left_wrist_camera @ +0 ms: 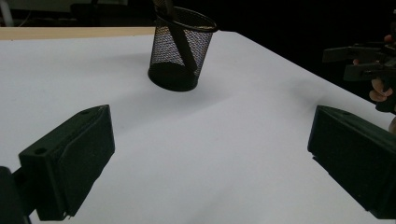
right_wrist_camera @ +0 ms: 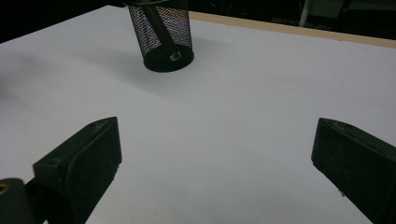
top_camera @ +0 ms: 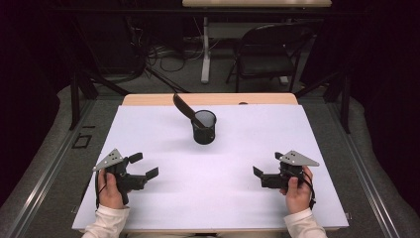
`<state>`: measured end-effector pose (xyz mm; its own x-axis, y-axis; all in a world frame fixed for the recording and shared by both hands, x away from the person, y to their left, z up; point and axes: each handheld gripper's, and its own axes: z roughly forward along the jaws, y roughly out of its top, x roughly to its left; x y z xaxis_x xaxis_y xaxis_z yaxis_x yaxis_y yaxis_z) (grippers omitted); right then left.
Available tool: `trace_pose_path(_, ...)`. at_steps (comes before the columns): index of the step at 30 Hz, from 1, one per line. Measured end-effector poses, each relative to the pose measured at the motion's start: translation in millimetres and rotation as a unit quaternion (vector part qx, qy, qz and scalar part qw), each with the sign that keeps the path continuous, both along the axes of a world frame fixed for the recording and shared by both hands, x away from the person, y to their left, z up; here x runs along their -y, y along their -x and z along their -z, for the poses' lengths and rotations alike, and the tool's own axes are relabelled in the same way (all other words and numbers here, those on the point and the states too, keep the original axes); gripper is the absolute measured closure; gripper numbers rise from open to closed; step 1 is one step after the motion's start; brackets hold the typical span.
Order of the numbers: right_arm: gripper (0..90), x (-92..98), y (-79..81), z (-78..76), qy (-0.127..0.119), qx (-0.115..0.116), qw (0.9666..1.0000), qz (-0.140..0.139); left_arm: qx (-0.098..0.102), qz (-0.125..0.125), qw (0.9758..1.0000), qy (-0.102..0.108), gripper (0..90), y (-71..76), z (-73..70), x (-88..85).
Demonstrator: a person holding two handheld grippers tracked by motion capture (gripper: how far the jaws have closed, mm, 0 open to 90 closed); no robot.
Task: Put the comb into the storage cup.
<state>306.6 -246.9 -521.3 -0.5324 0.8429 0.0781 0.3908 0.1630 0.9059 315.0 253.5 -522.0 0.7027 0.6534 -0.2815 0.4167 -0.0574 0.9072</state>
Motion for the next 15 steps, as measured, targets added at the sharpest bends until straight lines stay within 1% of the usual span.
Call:
trace_pose_path(4, 1.4, 0.2, -0.6, 1.1, 0.001, 0.002, 1.0000, 0.000, -0.001, -0.001, 1.0000, -0.002, 0.9, 0.0, 0.7, 0.5)
trace_pose_path(15, 1.3, -0.4, -0.4, 1.8, 0.003, -0.001, 1.0000, 0.001, 0.001, -0.002, 1.0000, 0.001, 0.9, 0.2, 1.6, 0.3)
